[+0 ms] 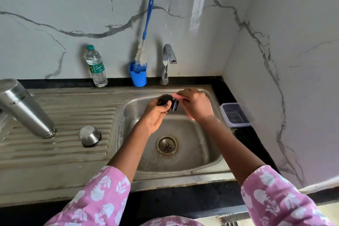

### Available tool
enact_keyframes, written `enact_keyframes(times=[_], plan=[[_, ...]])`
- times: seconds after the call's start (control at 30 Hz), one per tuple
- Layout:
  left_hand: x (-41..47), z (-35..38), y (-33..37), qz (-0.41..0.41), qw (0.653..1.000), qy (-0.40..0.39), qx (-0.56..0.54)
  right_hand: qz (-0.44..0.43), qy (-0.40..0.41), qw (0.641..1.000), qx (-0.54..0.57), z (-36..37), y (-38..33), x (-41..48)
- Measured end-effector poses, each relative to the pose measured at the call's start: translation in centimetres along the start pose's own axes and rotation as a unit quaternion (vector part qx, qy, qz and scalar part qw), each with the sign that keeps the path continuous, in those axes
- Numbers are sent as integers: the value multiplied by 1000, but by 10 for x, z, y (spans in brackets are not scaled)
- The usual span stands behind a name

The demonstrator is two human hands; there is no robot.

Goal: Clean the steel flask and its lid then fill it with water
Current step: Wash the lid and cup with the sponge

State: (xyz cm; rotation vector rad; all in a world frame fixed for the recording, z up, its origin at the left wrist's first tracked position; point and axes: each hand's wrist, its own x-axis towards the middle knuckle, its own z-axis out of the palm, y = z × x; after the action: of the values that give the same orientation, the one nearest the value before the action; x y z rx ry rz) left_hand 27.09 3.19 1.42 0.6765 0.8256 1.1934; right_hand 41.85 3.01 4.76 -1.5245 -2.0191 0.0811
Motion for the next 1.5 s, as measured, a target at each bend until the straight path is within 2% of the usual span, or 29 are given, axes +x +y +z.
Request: enact_keyframes(times=[0.13, 0.33, 0.47, 0.67, 0.83, 1.0, 1.17, 1.27, 1.5], plan=[[2, -2, -2, 13, 999, 4, 43, -143, -7, 967, -212, -7, -5, 1], [3, -1, 1, 22, 999, 12, 45, -249, -37, 929, -272, -14, -12, -4], [5, 0, -1, -1, 1000, 9, 21, -261, -16, 926, -272, -18, -10, 1], [6, 4, 3, 25, 999, -16, 45, -266, 4, 918, -296, -18, -1, 16], [6, 5, 5, 17, 999, -11, 41, -310, 24, 912, -269, -15, 2, 19], [10, 2, 8, 22, 999, -9, 34, -324, 76, 926, -176, -14, 5, 15], [9, 0, 9, 18, 996, -16, 84, -392, 61, 904, -161, -16, 19, 18], [7, 2, 10, 31, 990, -36, 135, -370, 50, 910, -183, -16, 19, 20], [11, 3, 14, 36, 984, -40, 171, -223, 19, 959, -175, -8, 7, 23]])
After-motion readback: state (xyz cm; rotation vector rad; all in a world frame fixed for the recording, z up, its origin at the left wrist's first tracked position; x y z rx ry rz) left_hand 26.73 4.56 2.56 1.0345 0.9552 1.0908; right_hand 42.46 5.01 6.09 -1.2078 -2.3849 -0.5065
